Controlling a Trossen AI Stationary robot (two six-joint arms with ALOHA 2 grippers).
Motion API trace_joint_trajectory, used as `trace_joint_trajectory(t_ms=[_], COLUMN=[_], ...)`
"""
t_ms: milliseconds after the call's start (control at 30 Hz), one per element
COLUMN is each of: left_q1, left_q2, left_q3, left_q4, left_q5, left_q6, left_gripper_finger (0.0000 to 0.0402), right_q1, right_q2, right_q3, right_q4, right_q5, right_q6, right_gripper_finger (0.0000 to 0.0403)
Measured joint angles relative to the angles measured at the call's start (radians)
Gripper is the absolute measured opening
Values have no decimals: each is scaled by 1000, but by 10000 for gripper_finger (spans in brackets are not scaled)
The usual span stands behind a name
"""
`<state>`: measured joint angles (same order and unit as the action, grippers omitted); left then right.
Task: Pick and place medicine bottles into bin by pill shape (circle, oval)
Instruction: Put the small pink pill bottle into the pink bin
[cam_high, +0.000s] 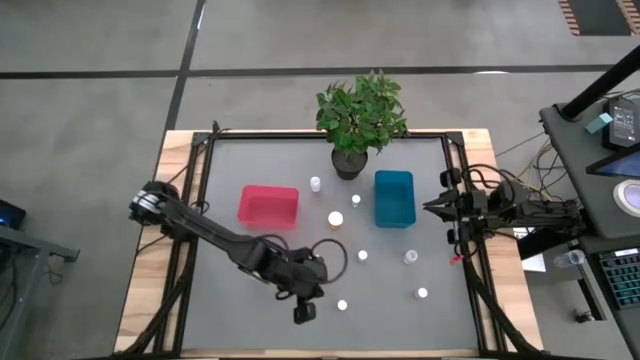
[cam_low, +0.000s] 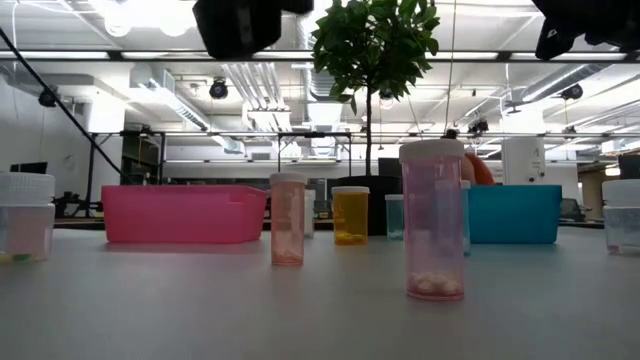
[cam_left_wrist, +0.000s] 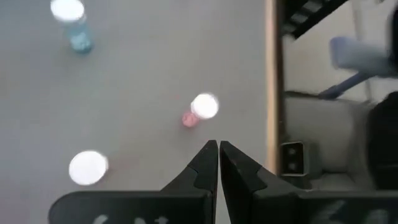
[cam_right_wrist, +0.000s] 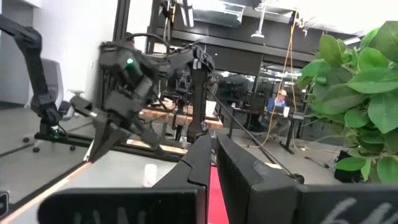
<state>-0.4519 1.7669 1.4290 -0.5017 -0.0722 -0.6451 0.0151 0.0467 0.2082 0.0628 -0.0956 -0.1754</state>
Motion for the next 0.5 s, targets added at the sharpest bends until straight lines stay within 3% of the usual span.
trace_joint_trajectory(t_ms=[133, 367, 500], left_q1=[-1, 3, 13], left_q2=[89, 196, 196], left_q3=[94, 223, 227], left_q4=[-159, -171, -186], left_q5=[-29, -68, -101], left_q6=[76, 210, 292], left_gripper_finger=[0, 0, 0], right_q1=[0, 0, 0], right_q2=[0, 1, 0], right_q3=[-2, 5, 16], right_q4=[0, 1, 1], right_q5=[0, 1, 1], right_q6=[-22, -54, -48], right_gripper_finger=[18, 18, 18])
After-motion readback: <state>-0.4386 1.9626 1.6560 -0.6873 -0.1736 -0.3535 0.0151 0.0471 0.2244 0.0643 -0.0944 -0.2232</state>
